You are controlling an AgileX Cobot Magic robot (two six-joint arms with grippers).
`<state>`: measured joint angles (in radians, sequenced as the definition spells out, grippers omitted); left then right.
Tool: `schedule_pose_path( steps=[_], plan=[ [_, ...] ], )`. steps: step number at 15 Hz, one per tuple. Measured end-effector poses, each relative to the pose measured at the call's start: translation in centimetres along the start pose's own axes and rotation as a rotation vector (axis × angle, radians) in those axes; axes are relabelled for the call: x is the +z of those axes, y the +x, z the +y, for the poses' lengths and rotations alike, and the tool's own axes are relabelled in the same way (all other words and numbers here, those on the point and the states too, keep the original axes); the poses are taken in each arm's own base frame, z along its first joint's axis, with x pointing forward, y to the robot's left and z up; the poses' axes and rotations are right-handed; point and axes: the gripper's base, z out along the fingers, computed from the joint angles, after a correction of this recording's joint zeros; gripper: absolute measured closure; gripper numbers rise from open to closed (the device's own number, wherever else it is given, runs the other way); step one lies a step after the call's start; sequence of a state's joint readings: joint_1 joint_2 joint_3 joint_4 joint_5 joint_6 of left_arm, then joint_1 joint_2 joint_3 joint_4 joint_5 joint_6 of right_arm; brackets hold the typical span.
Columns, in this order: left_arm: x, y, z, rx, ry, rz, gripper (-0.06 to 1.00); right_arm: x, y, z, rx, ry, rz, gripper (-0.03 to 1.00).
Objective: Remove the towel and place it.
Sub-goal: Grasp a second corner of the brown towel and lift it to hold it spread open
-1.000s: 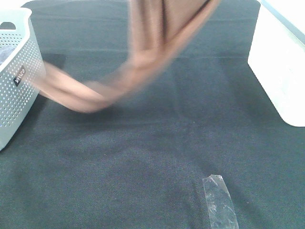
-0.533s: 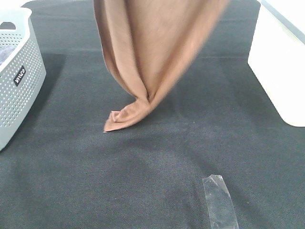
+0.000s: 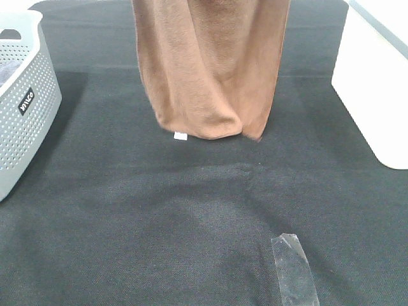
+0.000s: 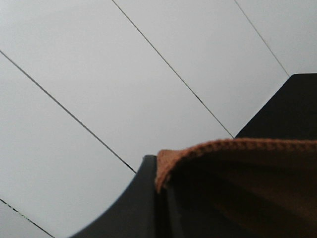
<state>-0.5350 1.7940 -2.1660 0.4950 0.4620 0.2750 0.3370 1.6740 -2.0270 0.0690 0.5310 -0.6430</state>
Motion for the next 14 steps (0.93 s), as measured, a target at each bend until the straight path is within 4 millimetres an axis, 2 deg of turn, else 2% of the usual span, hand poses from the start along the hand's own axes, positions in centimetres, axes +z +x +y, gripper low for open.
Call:
schedule_pose_path(
  steps=[3,7,10,14],
  plan=[
    [1.2,1.2,1.2,0.007,-0.058,-0.055,0.94,1.4,-0.3,-0.3,-0.049,0.068,-0.101,0.96],
    [3.3,3.1,2.4,0.029,-0.14,-0.183,0.94,4.7,0.3,-0.1,0.016,0.135,-0.19,0.96],
    [5.4,5.4,2.5,0.037,-0.174,-0.251,0.94,6.8,0.2,-0.4,0.054,0.177,-0.26,0.96],
    [8.0,9.6,3.0,0.017,-0.24,-0.386,0.94,10.3,0.5,-0.4,0.124,0.23,-0.364,0.96]
  ],
)
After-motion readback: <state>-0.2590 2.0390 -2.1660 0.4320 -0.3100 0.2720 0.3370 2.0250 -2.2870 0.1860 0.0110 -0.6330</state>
